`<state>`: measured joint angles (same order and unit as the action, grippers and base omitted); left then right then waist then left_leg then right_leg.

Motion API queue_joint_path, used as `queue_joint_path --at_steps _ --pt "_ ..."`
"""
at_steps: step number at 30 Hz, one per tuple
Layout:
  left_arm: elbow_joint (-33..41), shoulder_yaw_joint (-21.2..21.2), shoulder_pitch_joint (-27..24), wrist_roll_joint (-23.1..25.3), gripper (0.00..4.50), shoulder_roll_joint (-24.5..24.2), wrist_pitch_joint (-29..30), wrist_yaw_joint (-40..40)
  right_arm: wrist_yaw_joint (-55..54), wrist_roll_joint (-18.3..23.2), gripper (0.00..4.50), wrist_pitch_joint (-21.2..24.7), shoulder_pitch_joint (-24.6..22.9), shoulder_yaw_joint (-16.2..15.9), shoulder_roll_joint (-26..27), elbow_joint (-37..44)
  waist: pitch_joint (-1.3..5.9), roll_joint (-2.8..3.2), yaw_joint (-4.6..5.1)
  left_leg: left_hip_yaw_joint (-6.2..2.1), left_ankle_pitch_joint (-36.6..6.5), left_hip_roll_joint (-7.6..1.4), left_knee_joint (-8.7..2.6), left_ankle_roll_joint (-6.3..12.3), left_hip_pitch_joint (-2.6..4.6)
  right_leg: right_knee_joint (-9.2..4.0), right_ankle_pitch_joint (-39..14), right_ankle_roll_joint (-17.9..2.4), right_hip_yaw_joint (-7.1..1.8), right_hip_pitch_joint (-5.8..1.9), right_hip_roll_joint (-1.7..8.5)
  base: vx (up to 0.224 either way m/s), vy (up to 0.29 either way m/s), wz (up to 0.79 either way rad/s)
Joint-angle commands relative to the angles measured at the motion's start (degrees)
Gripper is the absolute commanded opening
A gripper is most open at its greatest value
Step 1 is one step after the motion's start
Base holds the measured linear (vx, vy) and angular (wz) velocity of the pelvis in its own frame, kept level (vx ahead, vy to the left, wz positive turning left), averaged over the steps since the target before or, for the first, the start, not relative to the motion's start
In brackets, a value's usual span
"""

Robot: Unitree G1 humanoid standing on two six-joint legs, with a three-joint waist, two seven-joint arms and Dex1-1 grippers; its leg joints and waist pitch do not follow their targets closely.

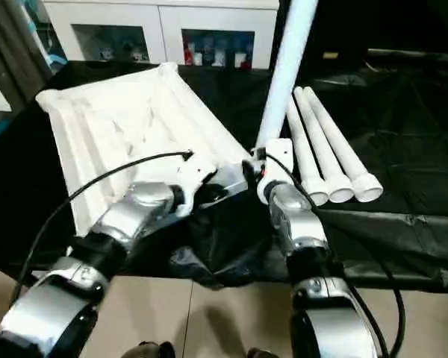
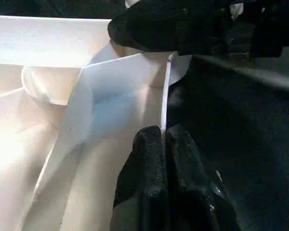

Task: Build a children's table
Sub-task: Rotate leg to tighten

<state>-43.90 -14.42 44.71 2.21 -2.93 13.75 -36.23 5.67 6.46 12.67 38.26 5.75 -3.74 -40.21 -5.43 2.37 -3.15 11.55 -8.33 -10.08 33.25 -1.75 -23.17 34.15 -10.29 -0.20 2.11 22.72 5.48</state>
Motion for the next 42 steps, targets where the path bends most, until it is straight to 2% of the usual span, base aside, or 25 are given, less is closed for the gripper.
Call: queue_joint_path --at_steps 1,2,7,9,11,13,14,15,17,18,19,21,25,26,29,30,31,32,34,35,36,37,38,40,42 --pt "1.2 3.4 1.2 -0.9 0.00 0.9 -2.9 4.6 1.2 3.7 3.43 0.9 -1.0 0.9 3.6 -2.7 5.29 -0.35 0.14 -1.17 -11.0 -2.27 -3.39 3.49 1.74 -3.56 -5.8 -13.8 -1.50 -2.23 2.63 0.000 0.000 0.00" --pt "2.0 2.4 0.7 -1.0 0.00 0.9 -3.8 2.2 1.1 3.3 3.55 -0.1 -0.5 0.9 3.4 -3.1 5.53 -0.33 0.16 -1.29 -9.9 -2.26 -3.31 4.38 1.52 -3.28 -4.1 -14.0 -1.35 -2.54 2.62 0.000 0.000 0.00" --pt "1.7 1.5 0.8 -1.3 0.00 0.8 -6.7 -0.5 1.9 0.7 3.55 -2.7 -1.4 -0.9 1.3 0.2 5.81 -0.28 -0.02 -1.18 -8.1 -2.28 -3.03 5.61 1.56 -3.04 -2.2 -14.8 -1.24 -2.58 2.60 0.000 0.000 0.00" --pt "-0.3 2.5 2.0 -1.3 0.00 1.2 -7.1 1.7 2.4 0.0 3.55 -3.0 -2.5 -1.3 0.5 2.4 5.86 -0.41 -0.08 -1.12 -7.5 -2.22 -2.96 5.85 1.48 -2.99 -1.8 -14.6 -1.25 -2.67 2.50 0.000 0.000 0.00" --pt "-4.9 5.7 5.0 -2.2 0.00 2.6 -7.2 7.6 2.5 -0.6 3.55 -2.4 -4.6 -1.2 -0.6 5.9 5.89 -0.25 -0.34 -0.99 -8.4 -2.19 -2.90 5.79 1.79 -3.25 -2.9 -14.1 -1.30 -2.45 2.42 0.000 0.000 0.00" --pt "-6.8 7.4 6.3 -3.2 0.55 3.1 -7.3 9.4 2.4 -0.8 3.64 -2.1 -5.4 -1.1 -0.9 6.9 5.98 -0.29 -0.33 -1.26 -8.4 -2.29 -2.99 5.58 1.55 -3.10 -2.9 -13.8 -1.22 -2.67 2.57 0.000 0.000 0.00" --pt "-7.8 8.3 7.1 -3.9 0.55 3.4 -7.3 10.1 2.2 -0.8 3.64 -1.9 -5.8 -1.1 -1.1 7.4 6.04 -0.32 -0.06 -1.35 -7.8 -2.17 -2.94 5.61 1.22 -2.88 -1.9 -14.3 -1.08 -2.89 2.56 0.000 0.000 0.00" --pt "-9.8 10.2 8.9 -4.9 0.58 3.7 -8.0 12.7 2.0 -0.8 3.64 -1.5 -6.8 -1.0 -1.4 8.5 6.29 -0.18 -0.08 -1.20 -7.7 -2.17 -2.60 5.85 1.60 -2.89 -0.3 -15.0 -1.11 -2.55 2.42 0.000 0.000 0.00" --pt "-11.7 12.0 10.7 -5.3 0.84 3.9 -9.4 16.7 1.7 -0.7 3.64 -1.1 -8.1 -1.0 -1.7 9.9 6.26 -0.16 -0.14 -1.31 -6.7 -2.17 -2.49 6.97 1.24 -2.61 1.8 -15.4 -1.00 -2.62 2.40 0.000 0.000 0.00" --pt "-12.2 12.3 11.2 -5.3 0.93 3.9 -9.5 17.5 1.7 -0.6 3.64 -0.8 -8.7 -1.1 -1.7 10.7 6.26 -0.09 -0.18 -1.35 -6.9 -2.17 -2.50 7.18 1.22 -2.64 1.7 -15.4 -0.94 -2.68 2.53 0.000 0.000 0.00" --pt "-12.4 12.3 11.4 -5.3 0.93 3.8 -9.4 17.7 1.7 -0.6 3.64 -0.7 -9.1 -1.2 -1.6 11.1 6.14 -0.34 -0.14 -1.24 -7.0 -2.11 -2.40 7.86 1.16 -2.83 0.6 -15.3 -0.93 -2.64 2.62 0.000 0.000 0.00" --pt "-12.3 12.3 11.3 -5.1 1.03 3.6 -9.7 18.2 1.8 -0.5 3.64 -0.4 -9.6 -1.4 -1.5 11.7 6.07 -0.22 -0.16 -1.18 -7.3 -2.04 -2.38 8.13 1.10 -3.05 -1.2 -14.9 -0.94 -2.56 2.61 0.000 0.000 0.00" --pt "-13.0 13.0 10.9 -4.4 1.34 2.7 -11.4 18.9 2.2 -0.7 3.64 1.0 -11.0 -2.1 -0.8 13.8 6.09 0.00 -0.19 -1.32 -8.2 -2.14 -2.55 7.51 1.26 -3.21 -3.3 -14.1 -0.90 -2.40 2.48 0.000 0.000 0.00" --pt "-11.9 13.2 10.1 -4.1 1.39 1.6 -11.1 19.5 2.6 -0.8 3.64 1.4 -11.2 -2.7 -0.7 14.1 5.79 0.36 -0.27 -1.39 -9.0 -2.20 -2.70 7.09 1.28 -3.30 -3.7 -14.1 -0.91 -2.18 2.50 0.000 0.000 0.00" --pt "-8.2 13.8 7.3 -1.8 1.66 -3.1 -9.9 23.7 3.8 -0.7 3.64 2.5 -11.4 -4.1 -0.1 15.1 5.74 0.33 0.17 -1.50 -10.5 -2.27 -2.93 6.44 1.25 -3.30 -4.1 -13.8 -0.83 -2.23 2.37 0.000 0.000 0.00" --pt "-6.2 14.1 5.7 -0.4 1.71 -5.8 -9.2 25.9 4.1 -0.7 3.64 3.2 -11.4 -4.6 0.2 15.4 5.42 0.16 0.19 -1.50 -10.9 -2.43 -3.09 6.35 1.29 -3.34 -4.3 -13.7 -0.85 -2.05 2.33 0.000 0.000 0.00" --pt "-5.5 14.2 5.0 0.1 1.81 -6.7 -8.9 26.7 4.2 -0.7 3.64 3.5 -11.3 -4.8 0.3 15.4 5.43 0.26 0.58 -1.64 -10.2 -2.21 -3.11 6.52 0.78 -3.02 -3.8 -13.2 -0.80 -2.40 2.26 0.000 0.000 0.00" --pt "-5.1 14.3 4.7 0.4 1.89 -7.3 -8.7 27.1 4.3 -0.7 3.64 3.6 -11.3 -4.9 0.4 15.4 5.56 0.54 0.76 -1.65 -10.3 -2.38 -3.13 6.17 1.26 -3.11 -4.1 -13.0 -0.78 -2.09 2.21 0.000 0.000 0.00" --pt "0.6 16.6 0.5 1.2 1.98 -12.2 -5.6 28.4 4.6 -1.0 3.64 4.5 -10.5 -5.6 0.9 14.6 5.17 0.39 0.83 -1.58 -10.5 -2.58 -3.30 5.60 1.30 -3.02 -4.2 -13.5 -0.82 -1.84 2.18 0.000 0.000 0.00" --pt "4.7 18.4 -2.2 2.0 2.10 -15.0 -3.2 29.1 4.7 -1.3 3.64 4.7 -9.7 -6.0 1.3 13.3 5.01 0.43 0.97 -1.51 -10.8 -2.45 -3.39 5.31 1.24 -3.10 -5.1 -13.3 -0.80 -1.65 2.04 0.000 0.000 0.00" --pt "7.5 19.5 -4.0 2.5 2.15 -16.9 -1.6 29.6 4.7 -1.5 3.64 4.8 -9.1 -6.2 1.5 12.4 5.15 0.77 1.15 -1.73 -10.9 -2.78 -3.52 4.62 1.28 -2.71 -4.9 -13.5 -0.78 -1.73 2.20 0.000 0.000 0.00" --pt "10.1 20.3 -5.8 3.3 2.15 -18.7 -0.2 30.1 4.6 -1.6 3.64 4.8 -8.5 -6.4 1.7 11.4 4.90 0.69 1.28 -1.67 -11.3 -2.66 -3.63 4.42 1.23 -2.88 -5.6 -13.2 -0.74 -1.48 1.96 0.000 0.000 0.00" --pt "12.2 21.1 -7.5 4.5 2.15 -20.6 0.9 30.8 4.7 -1.5 3.64 4.7 -7.7 -6.5 2.0 10.2 4.84 1.01 1.24 -1.66 -13.1 -2.78 -3.76 3.14 1.69 -2.96 -7.4 -12.6 -0.87 -1.13 2.01 0.000 0.000 0.00" --pt "16.1 23.2 -11.1 5.7 2.15 -23.9 3.6 31.7 4.7 -1.5 3.64 4.0 -6.2 -6.5 2.6 7.8 4.49 0.98 1.31 -1.64 -14.9 -2.78 -4.03 2.14 1.69 -3.15 -9.0 -12.1 -0.94 -0.85 1.98 0.000 0.000 0.00" --pt "18.3 24.4 -14.1 6.5 2.15 -26.6 5.6 31.7 5.0 -1.5 3.64 3.4 -4.9 -6.5 3.0 6.0 4.28 1.13 1.23 -1.68 -18.3 -2.89 -4.36 -0.15 2.12 -3.32 -11.3 -10.9 -1.12 -0.35 1.91 0.000 0.000 0.00"
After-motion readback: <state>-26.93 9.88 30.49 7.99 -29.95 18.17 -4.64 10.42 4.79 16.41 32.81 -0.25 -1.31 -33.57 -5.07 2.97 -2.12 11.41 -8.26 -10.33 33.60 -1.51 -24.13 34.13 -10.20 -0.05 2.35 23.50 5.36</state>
